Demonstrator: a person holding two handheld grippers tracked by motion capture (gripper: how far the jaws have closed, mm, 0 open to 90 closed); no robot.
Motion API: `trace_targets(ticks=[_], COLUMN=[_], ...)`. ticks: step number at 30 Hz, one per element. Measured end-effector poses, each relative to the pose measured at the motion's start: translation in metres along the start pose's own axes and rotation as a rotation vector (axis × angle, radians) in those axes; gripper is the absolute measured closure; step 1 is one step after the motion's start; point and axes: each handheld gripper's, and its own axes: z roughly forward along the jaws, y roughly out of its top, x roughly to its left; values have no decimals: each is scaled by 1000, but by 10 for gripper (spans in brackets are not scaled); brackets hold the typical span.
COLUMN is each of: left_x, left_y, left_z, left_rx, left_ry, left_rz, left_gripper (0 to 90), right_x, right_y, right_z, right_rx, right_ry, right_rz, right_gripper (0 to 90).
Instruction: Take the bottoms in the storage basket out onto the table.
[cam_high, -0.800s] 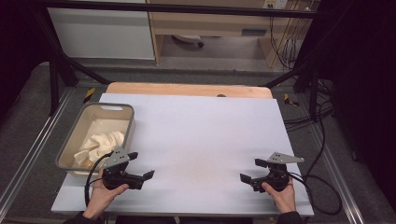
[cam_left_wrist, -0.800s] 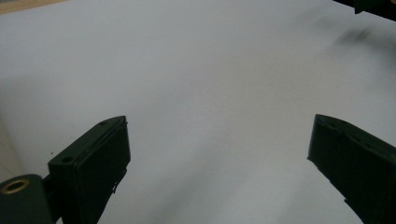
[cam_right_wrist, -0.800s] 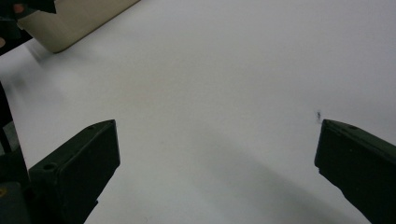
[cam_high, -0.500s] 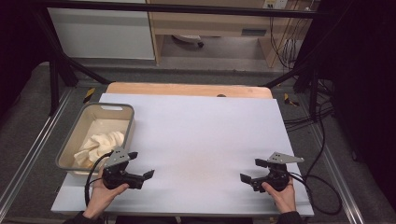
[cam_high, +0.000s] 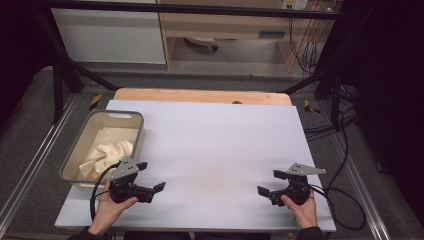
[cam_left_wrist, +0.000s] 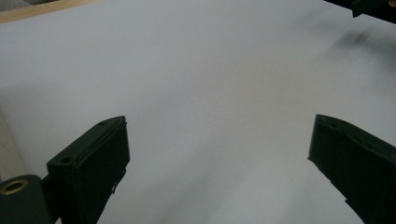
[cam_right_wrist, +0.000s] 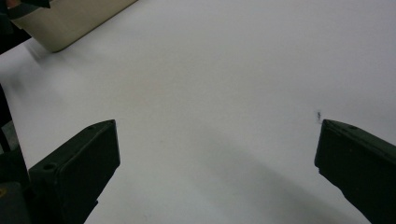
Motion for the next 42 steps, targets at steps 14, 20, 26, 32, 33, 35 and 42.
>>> trace_targets(ticks=[14,20,26,32,33,35,42], left_x=[-1,0,1,2,2,2,2], left_y=[5,7,9,11,11,12,14], left_z=[-5,-8,-11,-11,-12,-12,-14], left_rx=[8,8,14,23,30,30,31], left_ry=[8,15,15,21,24,24,33], left_rz=[15,21,13,12,16,15,18], left_gripper=[43,41,40,39,38,38,38], right_x=[1,0,1,0,0,0,0], right_y=[0,-1,-1,-1,-1,-1,-1], right_z=[0,1,1,2,2,1,1], right_rx=[8,16,18,24,23,24,24], right_ry=[4,6,7,5,5,4,5], right_rz=[-1,-3,-2,-5,-5,-5,-7], right_gripper=[5,5,5,5,5,5,5])
